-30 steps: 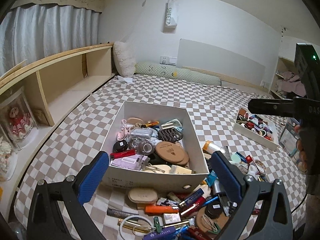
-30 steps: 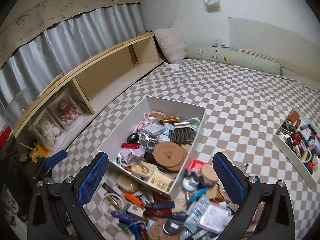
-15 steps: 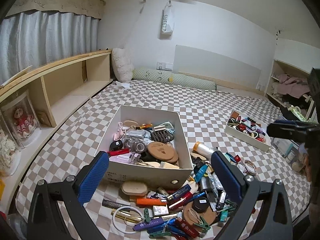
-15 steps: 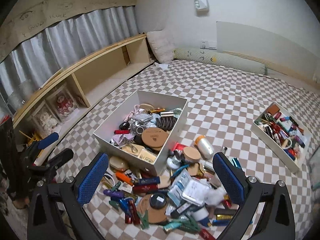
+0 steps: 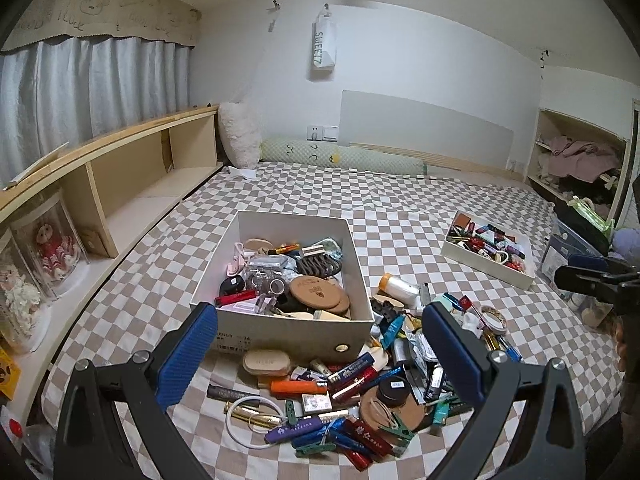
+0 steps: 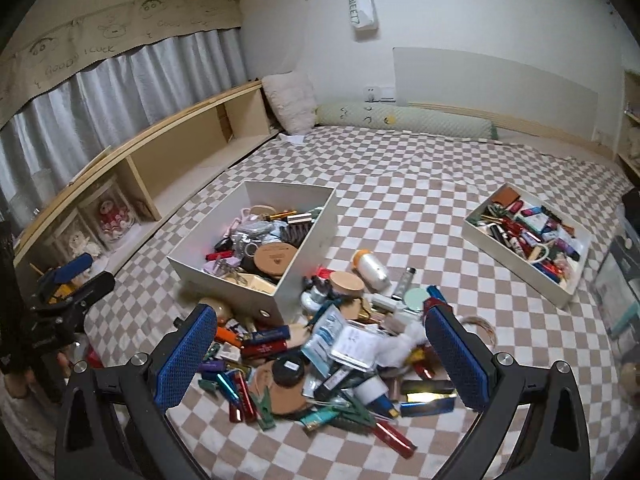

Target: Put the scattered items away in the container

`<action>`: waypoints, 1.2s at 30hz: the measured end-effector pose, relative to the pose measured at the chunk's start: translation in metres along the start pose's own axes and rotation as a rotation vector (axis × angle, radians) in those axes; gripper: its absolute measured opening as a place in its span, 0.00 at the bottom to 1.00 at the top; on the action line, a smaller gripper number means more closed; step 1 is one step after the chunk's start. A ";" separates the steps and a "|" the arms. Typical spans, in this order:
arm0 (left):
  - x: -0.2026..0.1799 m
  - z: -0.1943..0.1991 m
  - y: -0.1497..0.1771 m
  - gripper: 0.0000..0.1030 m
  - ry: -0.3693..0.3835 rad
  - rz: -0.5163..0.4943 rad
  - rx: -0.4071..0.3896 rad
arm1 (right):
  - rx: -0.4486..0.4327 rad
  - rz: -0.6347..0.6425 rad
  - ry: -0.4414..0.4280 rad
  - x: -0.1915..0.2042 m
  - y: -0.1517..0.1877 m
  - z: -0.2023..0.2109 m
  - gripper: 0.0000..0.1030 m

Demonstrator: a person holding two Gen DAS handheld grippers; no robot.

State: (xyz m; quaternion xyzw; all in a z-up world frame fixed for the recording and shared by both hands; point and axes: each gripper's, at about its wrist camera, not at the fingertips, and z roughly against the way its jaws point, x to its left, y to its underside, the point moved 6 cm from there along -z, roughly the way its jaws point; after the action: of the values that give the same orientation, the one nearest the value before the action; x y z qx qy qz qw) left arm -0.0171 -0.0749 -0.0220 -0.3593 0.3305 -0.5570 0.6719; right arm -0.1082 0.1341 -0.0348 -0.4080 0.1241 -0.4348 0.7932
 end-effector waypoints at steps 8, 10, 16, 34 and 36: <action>-0.007 0.008 0.013 0.99 0.009 -0.013 0.016 | -0.019 0.005 0.007 0.003 0.016 0.013 1.00; -0.006 0.009 0.016 0.99 0.010 -0.015 0.019 | -0.020 0.011 0.008 0.006 0.020 0.015 1.00; -0.009 0.013 0.022 0.99 0.011 -0.029 0.023 | -0.023 0.025 0.018 0.012 0.032 0.019 1.00; -0.014 0.019 0.038 0.99 0.020 -0.050 0.042 | -0.023 0.028 0.049 0.017 0.059 0.025 1.00; -0.015 0.019 0.039 0.99 0.023 -0.051 0.045 | -0.021 0.028 0.051 0.017 0.060 0.025 1.00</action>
State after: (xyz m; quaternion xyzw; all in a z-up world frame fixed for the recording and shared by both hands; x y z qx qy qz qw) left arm 0.0163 -0.0535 -0.0445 -0.3460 0.3166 -0.5851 0.6616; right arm -0.0493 0.1512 -0.0612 -0.4032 0.1544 -0.4325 0.7915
